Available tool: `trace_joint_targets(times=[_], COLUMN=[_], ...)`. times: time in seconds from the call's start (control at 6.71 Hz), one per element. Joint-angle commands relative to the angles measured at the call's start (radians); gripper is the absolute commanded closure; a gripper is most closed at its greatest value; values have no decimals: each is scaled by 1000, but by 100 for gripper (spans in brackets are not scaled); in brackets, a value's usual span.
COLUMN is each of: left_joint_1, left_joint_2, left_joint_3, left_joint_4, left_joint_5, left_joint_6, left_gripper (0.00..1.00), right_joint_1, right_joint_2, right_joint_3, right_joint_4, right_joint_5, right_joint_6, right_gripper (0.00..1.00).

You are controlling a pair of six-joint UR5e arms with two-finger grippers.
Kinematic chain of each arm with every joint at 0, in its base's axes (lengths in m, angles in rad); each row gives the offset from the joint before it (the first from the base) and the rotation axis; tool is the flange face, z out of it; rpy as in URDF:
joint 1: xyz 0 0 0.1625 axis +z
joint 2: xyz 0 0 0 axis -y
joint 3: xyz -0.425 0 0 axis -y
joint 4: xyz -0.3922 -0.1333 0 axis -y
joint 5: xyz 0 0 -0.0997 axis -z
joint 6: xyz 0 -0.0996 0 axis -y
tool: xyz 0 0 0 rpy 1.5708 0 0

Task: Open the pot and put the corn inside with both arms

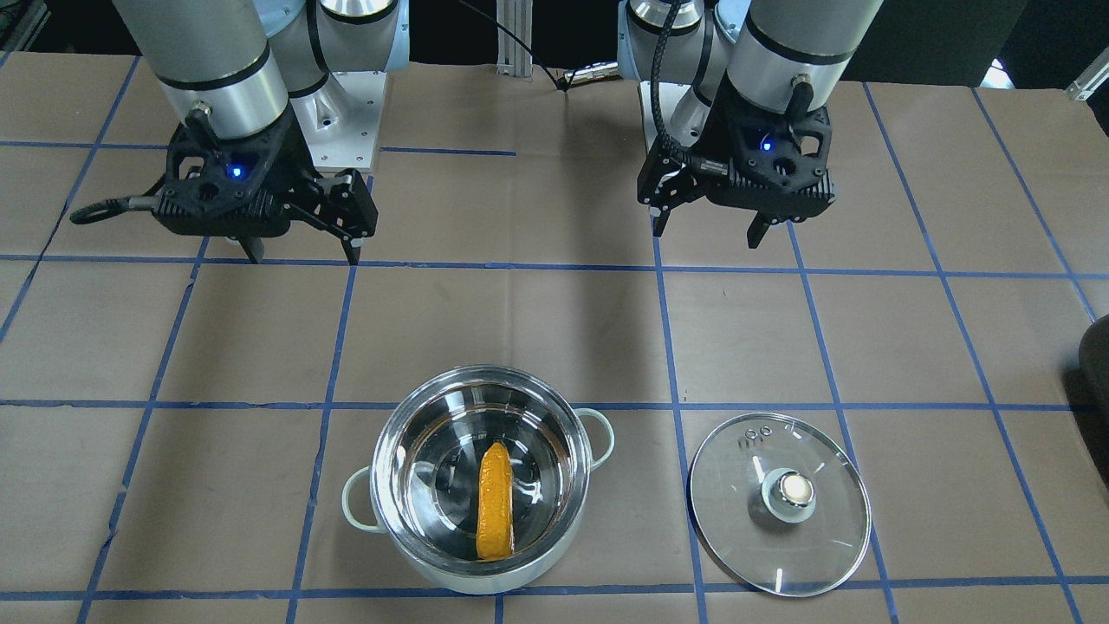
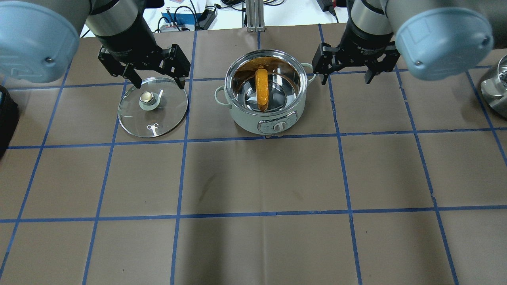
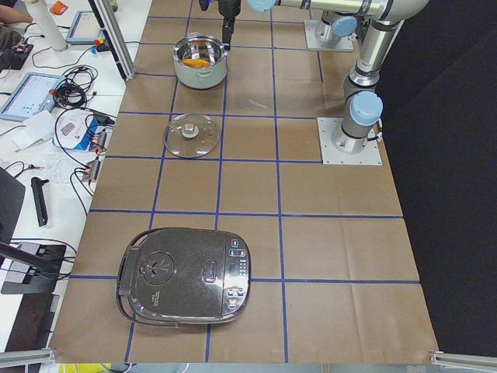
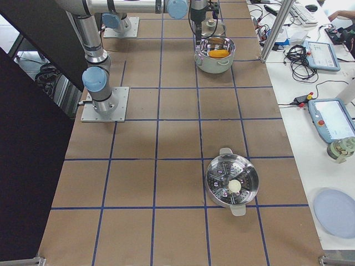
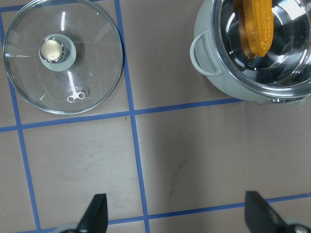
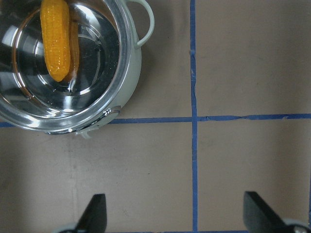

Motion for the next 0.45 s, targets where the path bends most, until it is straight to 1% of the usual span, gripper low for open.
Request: trace_joint_targets(times=[0.0, 0.15, 0.3], left_joint_1=[27, 36, 47], left_joint_2=[14, 20, 23], left_joint_3=[-3, -3, -1], left_joint_4=[-31, -100, -107], left_joint_5=[2, 6, 5], left_joint_6=[12, 12, 12], left_gripper=[0, 0, 0], right_joint_1=[2, 3, 5], right_joint_2=[-35, -38, -36], right_joint_3=[15, 11, -8], right_joint_4=[27, 27, 25], right_joint_5=[-6, -5, -3], right_joint_6=[-10, -10, -4], right_gripper=[0, 0, 0])
